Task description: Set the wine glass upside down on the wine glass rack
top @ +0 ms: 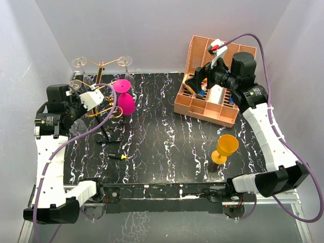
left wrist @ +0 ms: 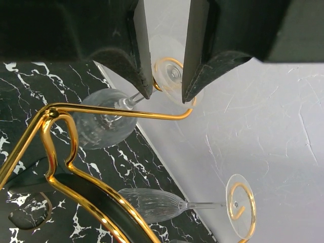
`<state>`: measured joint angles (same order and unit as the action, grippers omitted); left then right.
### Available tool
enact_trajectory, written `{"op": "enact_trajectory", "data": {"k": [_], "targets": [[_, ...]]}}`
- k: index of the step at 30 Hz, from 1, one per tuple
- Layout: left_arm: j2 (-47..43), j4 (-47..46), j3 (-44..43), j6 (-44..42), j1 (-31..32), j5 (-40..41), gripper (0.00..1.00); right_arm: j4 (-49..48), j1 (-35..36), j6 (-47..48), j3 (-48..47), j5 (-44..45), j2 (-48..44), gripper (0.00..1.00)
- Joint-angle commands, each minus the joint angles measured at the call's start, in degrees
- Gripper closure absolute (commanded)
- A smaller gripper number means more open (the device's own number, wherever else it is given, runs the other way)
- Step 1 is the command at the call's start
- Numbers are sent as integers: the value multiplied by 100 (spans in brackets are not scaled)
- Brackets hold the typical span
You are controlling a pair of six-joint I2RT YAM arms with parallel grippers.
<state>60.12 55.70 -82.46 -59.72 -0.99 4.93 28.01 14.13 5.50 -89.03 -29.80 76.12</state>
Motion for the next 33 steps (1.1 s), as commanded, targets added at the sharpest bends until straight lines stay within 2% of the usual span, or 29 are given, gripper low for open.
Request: {"op": "enact_trajectory", "data": {"k": [1,5,12,18,25,27,30,33], "targets": [[-145,-108,-57,157,17,-231,70,-380,-33,-14,-17,-41,-88,2],[-128,-114,-97,234,12,-326,68,-375,-34,-9,-20,-21,-81,2],[-117,-160,-306,610,13,-701,57,-279,-42,147,-38,108,-84,2],[-87,-347,-695,1367,19,-1225,46,111,-37,612,-73,475,-206,2],[-46,-1018,-768,2341,12,-1514,35,773,-38,1244,113,1168,-556,1],[-39,-1356,-720,2675,13,-1491,26,886,-36,1337,265,1366,-703,2],[-50,-1991,-528,3533,18,-1127,6,934,-138,1419,659,1593,-1028,2],[-29,-2321,-372,4177,-15,-892,3,1145,-527,1470,1002,1686,-1323,2]]}}
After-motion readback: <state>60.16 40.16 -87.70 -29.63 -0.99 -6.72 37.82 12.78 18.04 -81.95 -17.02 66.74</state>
